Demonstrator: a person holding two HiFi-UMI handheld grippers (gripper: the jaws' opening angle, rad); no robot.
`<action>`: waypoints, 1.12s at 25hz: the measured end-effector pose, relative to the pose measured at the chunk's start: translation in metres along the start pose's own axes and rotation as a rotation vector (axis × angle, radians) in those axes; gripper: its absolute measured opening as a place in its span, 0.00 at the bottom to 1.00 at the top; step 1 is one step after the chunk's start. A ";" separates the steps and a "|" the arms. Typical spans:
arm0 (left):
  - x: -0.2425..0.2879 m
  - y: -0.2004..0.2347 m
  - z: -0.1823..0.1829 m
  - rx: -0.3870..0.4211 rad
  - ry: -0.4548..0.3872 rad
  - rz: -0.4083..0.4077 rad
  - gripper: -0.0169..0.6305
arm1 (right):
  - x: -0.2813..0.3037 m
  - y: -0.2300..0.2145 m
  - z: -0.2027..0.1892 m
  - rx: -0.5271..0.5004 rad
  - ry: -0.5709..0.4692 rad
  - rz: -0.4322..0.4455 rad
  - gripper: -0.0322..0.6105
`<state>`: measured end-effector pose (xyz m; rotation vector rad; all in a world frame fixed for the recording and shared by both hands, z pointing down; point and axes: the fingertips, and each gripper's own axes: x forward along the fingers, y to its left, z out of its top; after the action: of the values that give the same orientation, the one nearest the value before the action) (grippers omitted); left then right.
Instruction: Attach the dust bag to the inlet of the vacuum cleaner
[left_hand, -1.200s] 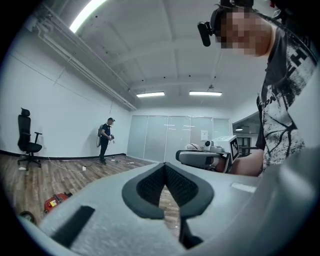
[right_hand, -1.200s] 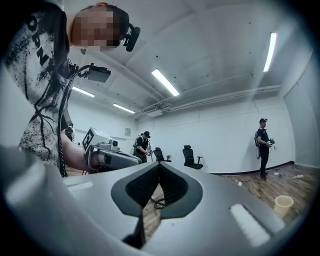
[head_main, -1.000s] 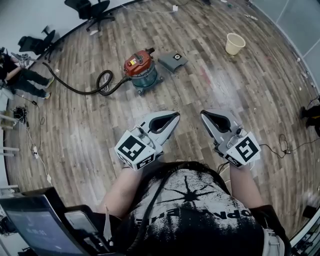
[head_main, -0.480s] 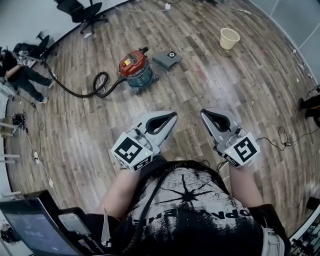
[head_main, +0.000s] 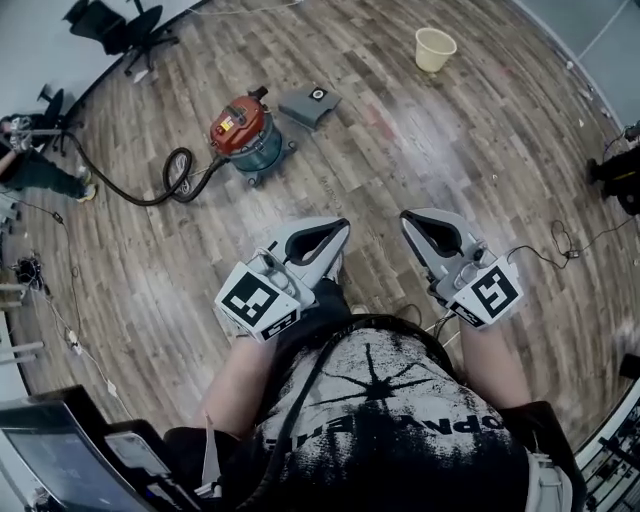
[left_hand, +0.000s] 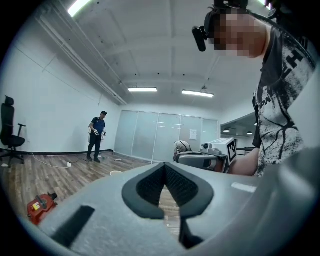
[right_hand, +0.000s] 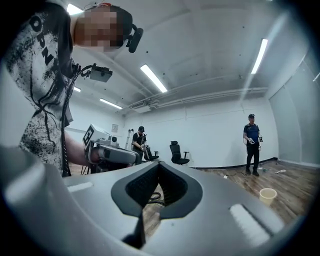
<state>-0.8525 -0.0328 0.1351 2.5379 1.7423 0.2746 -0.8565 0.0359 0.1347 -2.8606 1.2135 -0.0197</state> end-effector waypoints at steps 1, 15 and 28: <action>0.007 0.009 -0.001 -0.011 0.009 -0.024 0.03 | 0.005 -0.007 -0.001 -0.006 0.010 -0.011 0.06; 0.081 0.154 0.039 0.014 0.037 -0.270 0.03 | 0.116 -0.123 0.024 -0.031 0.010 -0.181 0.06; 0.111 0.219 0.043 0.013 0.043 -0.376 0.03 | 0.169 -0.163 0.015 -0.076 0.077 -0.248 0.06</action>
<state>-0.6041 -0.0066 0.1374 2.1632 2.1909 0.2988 -0.6215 0.0280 0.1255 -3.0842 0.8801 -0.0935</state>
